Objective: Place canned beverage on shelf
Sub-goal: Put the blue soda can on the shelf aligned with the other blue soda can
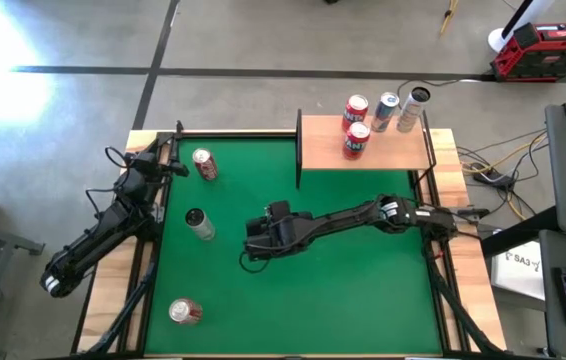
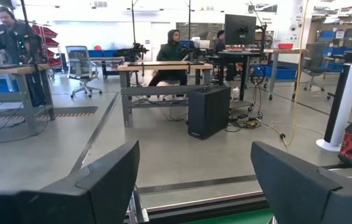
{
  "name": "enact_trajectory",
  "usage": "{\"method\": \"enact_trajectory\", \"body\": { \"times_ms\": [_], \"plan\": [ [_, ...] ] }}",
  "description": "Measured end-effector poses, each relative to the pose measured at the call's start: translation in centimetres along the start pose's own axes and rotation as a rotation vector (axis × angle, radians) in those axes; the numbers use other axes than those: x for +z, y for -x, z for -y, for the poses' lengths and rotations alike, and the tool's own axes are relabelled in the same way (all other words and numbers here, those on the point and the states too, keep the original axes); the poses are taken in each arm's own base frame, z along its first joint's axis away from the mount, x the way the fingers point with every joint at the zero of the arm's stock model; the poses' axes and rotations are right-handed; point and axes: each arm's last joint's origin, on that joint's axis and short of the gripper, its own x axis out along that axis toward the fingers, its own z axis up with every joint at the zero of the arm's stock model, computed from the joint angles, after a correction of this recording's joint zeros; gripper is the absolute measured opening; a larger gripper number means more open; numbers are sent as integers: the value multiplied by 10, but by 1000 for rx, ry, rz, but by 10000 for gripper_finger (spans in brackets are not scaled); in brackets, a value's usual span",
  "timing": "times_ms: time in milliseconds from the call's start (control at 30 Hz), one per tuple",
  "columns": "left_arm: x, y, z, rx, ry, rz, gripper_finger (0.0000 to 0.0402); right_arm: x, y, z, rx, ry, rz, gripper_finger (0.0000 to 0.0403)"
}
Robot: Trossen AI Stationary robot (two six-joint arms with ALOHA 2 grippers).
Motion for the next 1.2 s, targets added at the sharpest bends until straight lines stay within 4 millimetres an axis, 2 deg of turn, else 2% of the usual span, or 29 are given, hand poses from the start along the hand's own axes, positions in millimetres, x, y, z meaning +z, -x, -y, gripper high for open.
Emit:
{"method": "enact_trajectory", "body": {
  "times_ms": [133, 267, 433, 700, 800, 1033, 1200],
  "plan": [
    [0, 0, 0, 0, 0, 0, 293, 3, 10, 9, -53, 3, -8, 223],
    [0, 0, 0, 0, 0, 0, 293, 12, 37, 24, -110, -27, 4, 223],
    [0, 0, 0, 0, 0, 0, 293, 16, 65, 41, -146, -30, 99, 223],
    [0, 0, 0, 0, 0, 0, 293, 28, 81, 69, -150, -4, 132, 223],
    [0, 0, 0, 0, 0, 0, 293, 36, 87, 87, -166, -11, 135, 223],
    [0, 0, 0, 0, -1, 0, 293, 60, 106, 146, -149, -179, 159, 223],
    [0, 0, 0, 0, 0, 0, 293, 73, 115, 179, -148, -187, 173, 223]
  ]
}}
